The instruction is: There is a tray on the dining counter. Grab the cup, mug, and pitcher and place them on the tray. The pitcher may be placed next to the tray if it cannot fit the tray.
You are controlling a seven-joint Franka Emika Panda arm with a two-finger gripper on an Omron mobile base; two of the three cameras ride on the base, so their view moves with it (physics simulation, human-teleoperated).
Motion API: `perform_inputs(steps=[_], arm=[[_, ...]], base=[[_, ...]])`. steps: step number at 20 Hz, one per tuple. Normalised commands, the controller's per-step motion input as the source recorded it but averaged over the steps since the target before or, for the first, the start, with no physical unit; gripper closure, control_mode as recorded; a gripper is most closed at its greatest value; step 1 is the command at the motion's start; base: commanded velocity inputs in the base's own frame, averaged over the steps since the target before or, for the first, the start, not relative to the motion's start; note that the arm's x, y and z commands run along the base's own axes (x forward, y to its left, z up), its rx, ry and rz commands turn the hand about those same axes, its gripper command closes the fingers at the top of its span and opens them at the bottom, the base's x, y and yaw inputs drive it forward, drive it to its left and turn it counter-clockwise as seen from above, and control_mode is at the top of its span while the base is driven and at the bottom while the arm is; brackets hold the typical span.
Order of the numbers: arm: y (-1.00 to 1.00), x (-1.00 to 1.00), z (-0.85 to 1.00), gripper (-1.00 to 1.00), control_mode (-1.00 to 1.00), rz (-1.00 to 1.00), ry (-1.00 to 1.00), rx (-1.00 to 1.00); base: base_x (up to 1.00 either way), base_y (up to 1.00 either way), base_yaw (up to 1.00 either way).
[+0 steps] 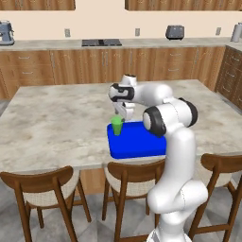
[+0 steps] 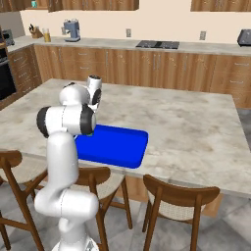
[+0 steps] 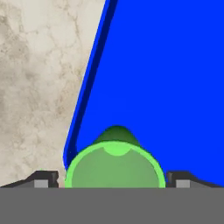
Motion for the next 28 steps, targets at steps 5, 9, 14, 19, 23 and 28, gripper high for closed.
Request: perform_inputs(steps=[5, 9, 14, 19, 23, 28], arm=[[-0.19, -0.2, 0.42, -1.0, -1.0, 0.0, 0.0, 0.0], [-0.22, -0.47, 0.4, -1.0, -1.0, 0.01, 0.0, 0.0], [-0.42, -0.61, 0.31, -1.0, -1.0, 0.03, 0.0, 0.0], [-0.43, -0.51, 0.35, -1.0, -1.0, 0.09, 0.0, 0.0], [-0.34, -0.52, 0.17, -1.0, -1.0, 0.14, 0.0, -0.05], [-0.16, -0.41, 0.01, -1.0, -1.0, 0.16, 0.0, -0.09]], base=[[0.0, 0.0, 0.0], [0.0, 0.0, 0.0], [0.0, 0.0, 0.0], [0.0, 0.0, 0.0], [0.0, 0.0, 0.0], [0.0, 0.0, 0.0]])
